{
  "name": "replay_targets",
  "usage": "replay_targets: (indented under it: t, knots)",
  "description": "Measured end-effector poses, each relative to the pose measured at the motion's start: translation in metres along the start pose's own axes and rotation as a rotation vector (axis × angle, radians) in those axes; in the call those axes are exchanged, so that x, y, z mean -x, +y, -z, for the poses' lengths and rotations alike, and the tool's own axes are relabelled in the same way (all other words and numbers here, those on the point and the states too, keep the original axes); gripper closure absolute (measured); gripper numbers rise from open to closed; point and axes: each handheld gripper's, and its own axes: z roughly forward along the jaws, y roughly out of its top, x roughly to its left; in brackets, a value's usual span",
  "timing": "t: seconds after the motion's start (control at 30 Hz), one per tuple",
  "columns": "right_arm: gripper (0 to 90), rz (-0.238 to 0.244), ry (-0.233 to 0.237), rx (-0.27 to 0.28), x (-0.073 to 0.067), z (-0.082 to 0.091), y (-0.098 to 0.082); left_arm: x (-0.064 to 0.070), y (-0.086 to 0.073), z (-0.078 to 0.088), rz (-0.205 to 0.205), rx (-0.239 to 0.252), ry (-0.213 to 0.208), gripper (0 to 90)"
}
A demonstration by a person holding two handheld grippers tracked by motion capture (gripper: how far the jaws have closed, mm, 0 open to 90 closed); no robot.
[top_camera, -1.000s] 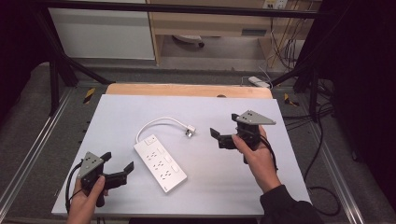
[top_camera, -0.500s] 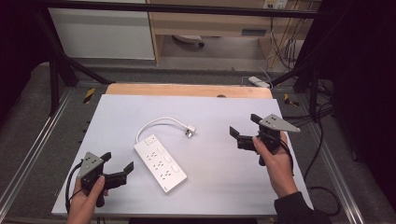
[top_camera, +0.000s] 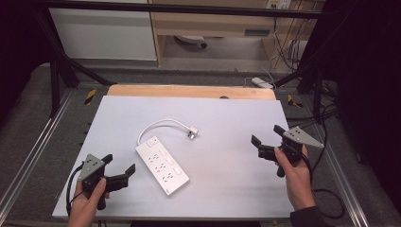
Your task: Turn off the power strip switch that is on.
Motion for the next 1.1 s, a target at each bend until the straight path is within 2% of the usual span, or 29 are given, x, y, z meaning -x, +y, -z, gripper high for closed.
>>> replay_targets:
  t: [0.2, 0.6, 0.9, 1.1]
  knots:
    - [3.3, -0.006, -0.035, 0.003, 0.011, 0.009, -0.015, 0.000, 0.000, 0.000, 0.000, 0.002, 0.001, 4.7]
    - [3.3, -0.010, -0.067, -0.024, 0.022, 0.020, -0.039, 0.000, 0.000, 0.000, -0.004, 0.004, -0.002, 4.7]
    - [3.4, -0.009, -0.058, -0.061, 0.019, 0.017, -0.057, 0.001, 0.000, 0.001, -0.006, 0.005, -0.004, 4.7]
    - [3.1, 0.011, -0.027, -0.109, 0.012, 0.009, -0.068, 0.001, 0.001, 0.001, -0.023, 0.011, -0.009, 4.7]
